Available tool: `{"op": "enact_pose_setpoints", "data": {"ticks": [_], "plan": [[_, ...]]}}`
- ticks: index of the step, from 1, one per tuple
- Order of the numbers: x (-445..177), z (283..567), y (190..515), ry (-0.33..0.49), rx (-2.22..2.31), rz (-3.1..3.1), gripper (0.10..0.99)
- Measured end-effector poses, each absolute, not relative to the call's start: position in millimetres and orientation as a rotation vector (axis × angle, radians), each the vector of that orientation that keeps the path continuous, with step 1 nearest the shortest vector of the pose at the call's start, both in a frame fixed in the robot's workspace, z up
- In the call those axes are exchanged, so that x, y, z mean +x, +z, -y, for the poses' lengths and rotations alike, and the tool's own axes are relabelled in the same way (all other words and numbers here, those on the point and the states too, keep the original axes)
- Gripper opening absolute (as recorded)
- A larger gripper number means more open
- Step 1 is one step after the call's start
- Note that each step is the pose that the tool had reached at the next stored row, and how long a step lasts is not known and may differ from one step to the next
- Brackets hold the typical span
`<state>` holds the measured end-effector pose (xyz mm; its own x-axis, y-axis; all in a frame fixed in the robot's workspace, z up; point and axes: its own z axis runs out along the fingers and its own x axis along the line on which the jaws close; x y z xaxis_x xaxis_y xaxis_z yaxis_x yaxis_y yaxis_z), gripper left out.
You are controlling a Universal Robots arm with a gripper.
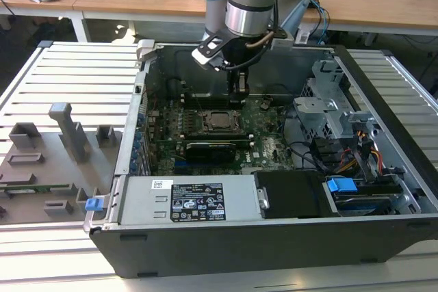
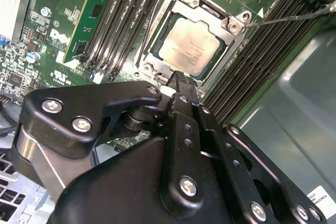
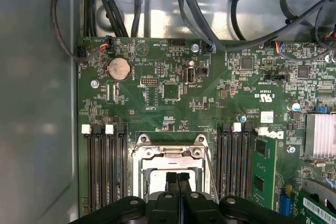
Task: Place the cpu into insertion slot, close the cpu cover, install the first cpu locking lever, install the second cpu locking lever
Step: 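Close the cpu cover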
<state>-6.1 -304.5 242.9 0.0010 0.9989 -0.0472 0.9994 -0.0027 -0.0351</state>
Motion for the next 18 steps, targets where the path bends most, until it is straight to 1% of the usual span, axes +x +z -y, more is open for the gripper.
{"op": "enact_pose_setpoints", "data": {"ticks": [18], "plan": [[-26.0,304.6,242.1,-0.091,2.217,-2.212,0.106]]}}
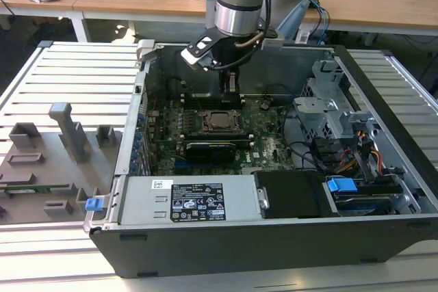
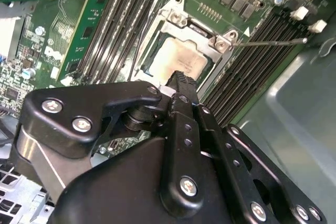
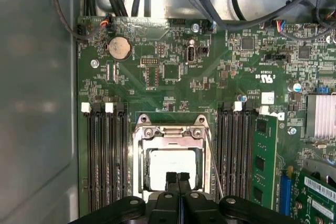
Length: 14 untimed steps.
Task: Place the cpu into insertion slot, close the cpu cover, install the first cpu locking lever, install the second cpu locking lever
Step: 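Close the cpu cover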
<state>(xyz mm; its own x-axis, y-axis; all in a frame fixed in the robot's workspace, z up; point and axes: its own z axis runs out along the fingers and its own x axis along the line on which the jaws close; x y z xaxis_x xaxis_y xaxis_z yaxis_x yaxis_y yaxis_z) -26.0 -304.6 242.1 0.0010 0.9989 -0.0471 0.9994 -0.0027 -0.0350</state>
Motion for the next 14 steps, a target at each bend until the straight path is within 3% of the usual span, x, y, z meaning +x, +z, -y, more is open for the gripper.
{"op": "enact_pose_setpoints", "data": {"ticks": [14], "plan": [[-40.9,304.5,231.9,-0.091,2.217,-2.212,0.106]]}}
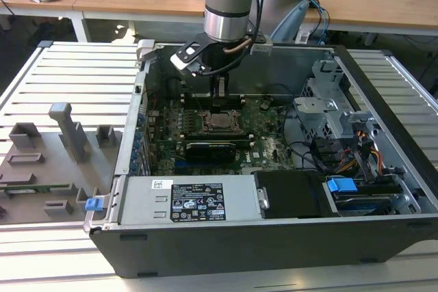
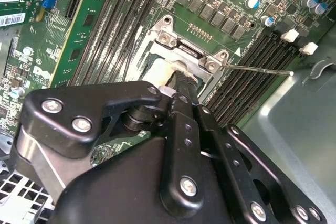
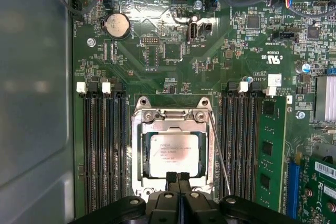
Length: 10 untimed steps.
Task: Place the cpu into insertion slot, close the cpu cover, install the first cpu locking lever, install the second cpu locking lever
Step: 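Close the cpu cover, then install the first cpu locking lever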
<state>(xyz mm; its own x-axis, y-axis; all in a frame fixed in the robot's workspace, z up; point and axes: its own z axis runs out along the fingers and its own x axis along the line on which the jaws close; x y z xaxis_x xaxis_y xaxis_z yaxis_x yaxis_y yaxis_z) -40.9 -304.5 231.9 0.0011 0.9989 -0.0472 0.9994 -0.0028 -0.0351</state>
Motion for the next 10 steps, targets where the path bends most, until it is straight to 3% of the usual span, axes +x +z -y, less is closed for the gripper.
{"op": "enact_pose_setpoints", "data": {"ticks": [10], "plan": [[-40.7,304.5,231.9,-0.091,2.199,-2.230,0.106]]}}
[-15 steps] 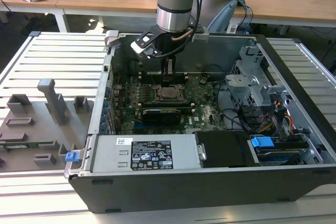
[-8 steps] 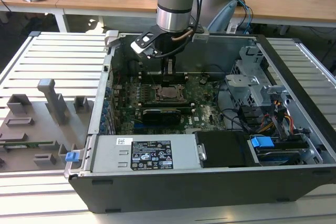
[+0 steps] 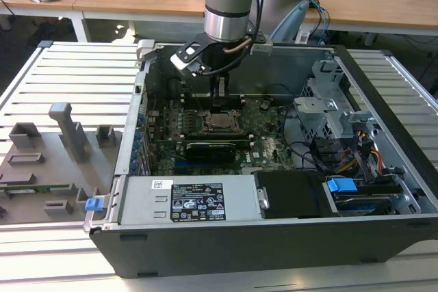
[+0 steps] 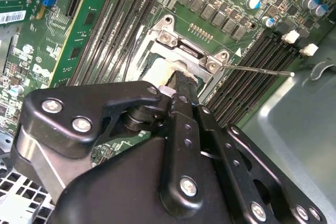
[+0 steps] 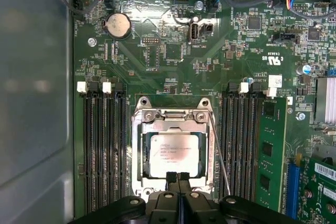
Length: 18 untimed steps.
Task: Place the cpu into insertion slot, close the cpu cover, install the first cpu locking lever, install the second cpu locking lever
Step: 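Install the first cpu locking lever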
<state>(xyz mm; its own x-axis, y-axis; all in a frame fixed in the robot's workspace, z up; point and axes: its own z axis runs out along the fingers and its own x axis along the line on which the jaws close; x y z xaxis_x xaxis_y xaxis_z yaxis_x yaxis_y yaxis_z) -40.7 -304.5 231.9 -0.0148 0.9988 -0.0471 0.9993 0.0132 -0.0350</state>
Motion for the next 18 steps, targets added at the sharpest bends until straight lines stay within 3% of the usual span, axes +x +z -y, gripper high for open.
{"op": "enact_pose_setpoints", "data": {"ticks": [18], "plan": [[-40.8,304.5,231.9,-0.089,1.988,-2.413,0.106]]}}
